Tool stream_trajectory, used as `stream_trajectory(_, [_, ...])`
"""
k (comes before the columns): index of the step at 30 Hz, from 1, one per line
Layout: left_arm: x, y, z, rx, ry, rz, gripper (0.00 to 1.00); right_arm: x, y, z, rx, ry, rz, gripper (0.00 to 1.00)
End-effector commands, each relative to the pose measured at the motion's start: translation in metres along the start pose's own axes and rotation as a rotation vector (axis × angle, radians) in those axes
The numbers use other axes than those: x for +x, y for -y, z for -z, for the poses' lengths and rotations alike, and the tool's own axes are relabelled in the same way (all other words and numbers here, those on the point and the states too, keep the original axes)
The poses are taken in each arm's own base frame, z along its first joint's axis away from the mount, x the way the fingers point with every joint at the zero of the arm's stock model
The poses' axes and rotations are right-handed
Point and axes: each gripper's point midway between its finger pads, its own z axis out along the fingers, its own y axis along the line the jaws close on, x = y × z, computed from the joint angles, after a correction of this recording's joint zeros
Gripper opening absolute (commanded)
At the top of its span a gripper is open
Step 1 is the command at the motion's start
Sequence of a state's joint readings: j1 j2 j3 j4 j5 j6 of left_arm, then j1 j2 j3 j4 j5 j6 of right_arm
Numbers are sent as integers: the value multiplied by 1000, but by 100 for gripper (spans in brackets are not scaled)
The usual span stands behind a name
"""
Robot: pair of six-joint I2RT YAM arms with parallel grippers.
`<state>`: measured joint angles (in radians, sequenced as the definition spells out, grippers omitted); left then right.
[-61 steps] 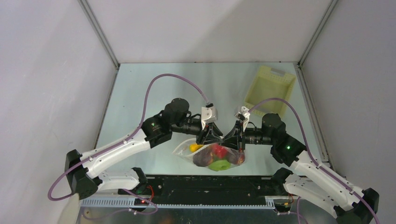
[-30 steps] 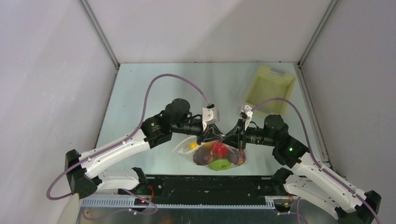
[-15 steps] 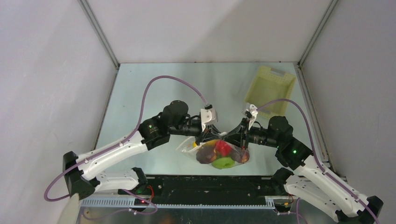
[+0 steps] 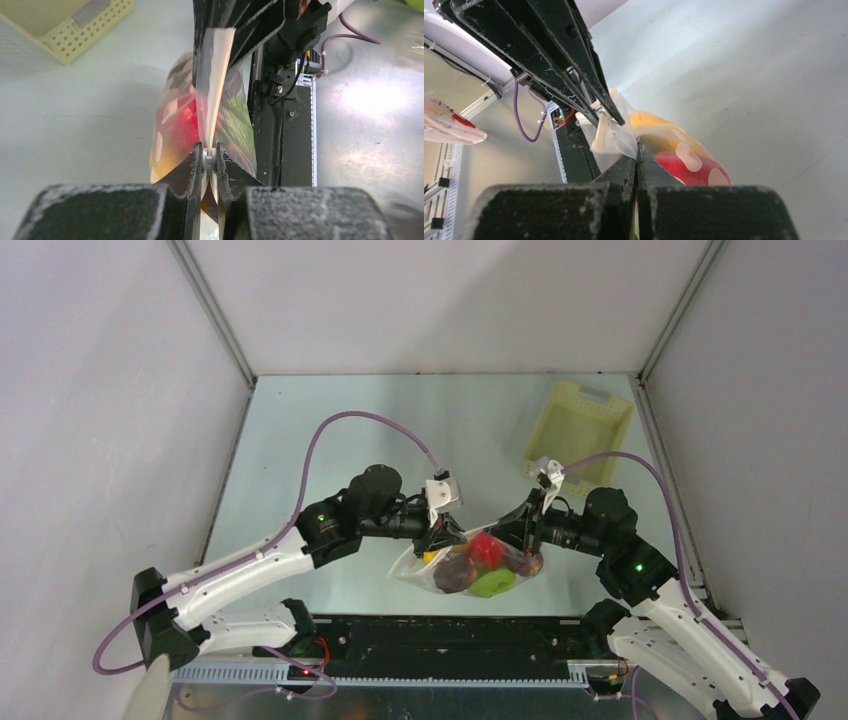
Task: Place the food in the zip-top bag and seal the zipper
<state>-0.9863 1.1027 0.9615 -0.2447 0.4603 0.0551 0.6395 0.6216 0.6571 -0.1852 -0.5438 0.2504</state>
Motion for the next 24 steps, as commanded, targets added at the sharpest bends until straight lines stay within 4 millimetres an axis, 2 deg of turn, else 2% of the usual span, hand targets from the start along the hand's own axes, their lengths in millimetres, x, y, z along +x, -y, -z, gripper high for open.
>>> stream_trajectory(1, [23,4,10,-19,-57,74,0,-49,-1,10,36,154,75,0])
stream_trajectory(24, [56,14,22,-48,-103,243,0,-58,41,30,204,198,31,0])
